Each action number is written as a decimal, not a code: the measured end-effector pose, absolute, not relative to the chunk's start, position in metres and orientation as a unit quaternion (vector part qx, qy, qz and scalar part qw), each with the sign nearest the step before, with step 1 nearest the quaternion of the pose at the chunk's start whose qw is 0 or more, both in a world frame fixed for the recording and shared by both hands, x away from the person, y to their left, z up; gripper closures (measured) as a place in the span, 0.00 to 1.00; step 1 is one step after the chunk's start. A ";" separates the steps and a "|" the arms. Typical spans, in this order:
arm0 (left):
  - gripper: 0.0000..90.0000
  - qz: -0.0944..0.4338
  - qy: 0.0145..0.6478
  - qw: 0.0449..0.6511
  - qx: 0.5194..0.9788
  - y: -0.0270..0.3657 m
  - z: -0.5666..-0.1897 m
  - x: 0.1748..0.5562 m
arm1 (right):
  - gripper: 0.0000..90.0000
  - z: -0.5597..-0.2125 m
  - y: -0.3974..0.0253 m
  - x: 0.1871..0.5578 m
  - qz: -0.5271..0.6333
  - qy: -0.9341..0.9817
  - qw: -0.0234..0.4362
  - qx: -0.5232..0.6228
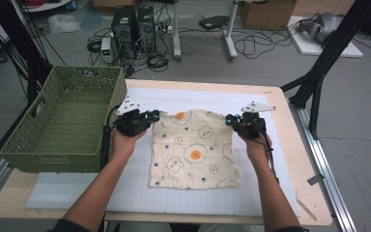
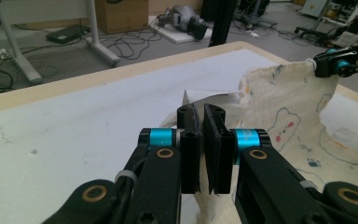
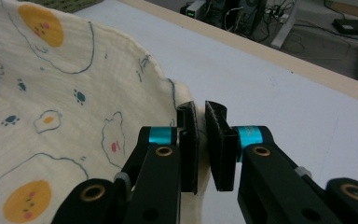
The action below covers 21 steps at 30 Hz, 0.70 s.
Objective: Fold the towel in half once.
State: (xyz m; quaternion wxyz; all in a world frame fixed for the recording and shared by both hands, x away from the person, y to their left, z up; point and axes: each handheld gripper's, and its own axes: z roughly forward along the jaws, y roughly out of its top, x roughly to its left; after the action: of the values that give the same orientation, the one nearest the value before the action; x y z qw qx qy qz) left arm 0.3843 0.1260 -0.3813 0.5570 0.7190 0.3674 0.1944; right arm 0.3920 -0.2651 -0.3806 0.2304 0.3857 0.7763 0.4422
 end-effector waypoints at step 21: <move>0.94 0.163 0.330 0.568 0.736 0.142 -0.409 0.316 | 0.93 -0.392 -0.276 0.314 0.449 0.787 0.231 0.355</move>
State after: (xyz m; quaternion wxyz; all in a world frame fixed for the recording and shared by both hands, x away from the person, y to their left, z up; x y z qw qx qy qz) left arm 0.3157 0.1415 -0.4087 0.5677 0.7363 0.3303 0.1629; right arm 0.3139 -0.2761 -0.3925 0.2306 0.3546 0.7872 0.4487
